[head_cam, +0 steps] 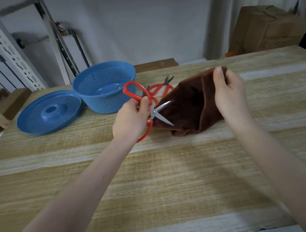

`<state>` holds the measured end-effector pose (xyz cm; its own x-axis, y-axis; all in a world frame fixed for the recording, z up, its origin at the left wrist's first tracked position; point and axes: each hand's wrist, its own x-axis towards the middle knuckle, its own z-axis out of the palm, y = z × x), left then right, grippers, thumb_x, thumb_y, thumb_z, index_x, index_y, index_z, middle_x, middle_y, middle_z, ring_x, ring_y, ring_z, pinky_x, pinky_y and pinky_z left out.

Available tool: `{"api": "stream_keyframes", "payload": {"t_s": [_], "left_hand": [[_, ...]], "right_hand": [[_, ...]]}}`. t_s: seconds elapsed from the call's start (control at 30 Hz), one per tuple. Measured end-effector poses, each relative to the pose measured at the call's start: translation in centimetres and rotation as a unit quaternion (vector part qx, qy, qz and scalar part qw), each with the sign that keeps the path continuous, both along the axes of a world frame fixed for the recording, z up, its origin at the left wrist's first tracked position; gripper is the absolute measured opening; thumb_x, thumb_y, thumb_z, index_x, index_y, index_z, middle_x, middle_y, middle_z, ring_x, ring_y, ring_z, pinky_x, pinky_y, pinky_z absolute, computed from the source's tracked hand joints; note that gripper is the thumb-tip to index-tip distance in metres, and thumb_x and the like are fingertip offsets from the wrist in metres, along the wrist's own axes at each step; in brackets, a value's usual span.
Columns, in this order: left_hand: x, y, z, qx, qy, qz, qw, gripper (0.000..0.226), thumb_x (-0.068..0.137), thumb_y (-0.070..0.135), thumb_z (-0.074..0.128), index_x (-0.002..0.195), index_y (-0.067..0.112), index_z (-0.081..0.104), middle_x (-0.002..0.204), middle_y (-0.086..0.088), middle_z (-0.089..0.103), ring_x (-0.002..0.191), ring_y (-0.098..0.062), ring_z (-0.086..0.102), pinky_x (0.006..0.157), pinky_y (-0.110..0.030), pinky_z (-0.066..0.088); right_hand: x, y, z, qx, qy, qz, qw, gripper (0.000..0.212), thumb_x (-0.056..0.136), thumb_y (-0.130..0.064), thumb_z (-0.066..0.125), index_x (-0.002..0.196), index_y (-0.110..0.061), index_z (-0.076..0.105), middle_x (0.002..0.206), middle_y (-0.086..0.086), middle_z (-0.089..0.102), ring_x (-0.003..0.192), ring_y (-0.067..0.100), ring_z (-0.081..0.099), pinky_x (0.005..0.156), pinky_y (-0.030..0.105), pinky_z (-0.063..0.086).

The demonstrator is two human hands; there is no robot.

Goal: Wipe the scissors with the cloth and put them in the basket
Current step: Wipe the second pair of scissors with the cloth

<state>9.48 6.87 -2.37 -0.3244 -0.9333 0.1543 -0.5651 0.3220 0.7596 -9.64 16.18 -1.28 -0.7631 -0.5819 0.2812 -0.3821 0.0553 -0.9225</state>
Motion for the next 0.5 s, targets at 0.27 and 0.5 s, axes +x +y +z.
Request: {"api": "stream_keyframes", "payload": {"t_s": [0.27, 0.5], "left_hand": [[-0.6, 1.2, 0.5, -0.064, -0.08, -0.016, 0.995, 0.039, 0.099, 0.047, 0.036, 0.07, 0.024, 0.046, 0.069, 0.006, 0.057, 0.076, -0.025, 0.058, 0.065, -0.035, 0.042], [-0.8, 0.6, -0.3, -0.015, -0.011, -0.025, 1.0, 0.044, 0.1, 0.045, 0.04, 0.061, 0.024, 0.043, 0.057, 0.008, 0.047, 0.061, -0.021, 0.049, 0.06, -0.032, 0.035]], "right_hand": [[4.7, -1.7, 0.6, -0.055, 0.232, 0.254, 0.937, 0.039, 0.102, -0.033, 0.027, 0.112, -0.021, 0.063, 0.108, -0.002, 0.063, 0.106, 0.013, 0.058, 0.098, 0.035, 0.043], [4.6, -1.3, -1.2, 0.065, 0.291, 0.276, 0.914, 0.018, 0.096, -0.032, 0.053, 0.102, -0.022, 0.039, 0.095, -0.001, 0.067, 0.089, 0.016, 0.064, 0.076, 0.032, 0.047]]}}
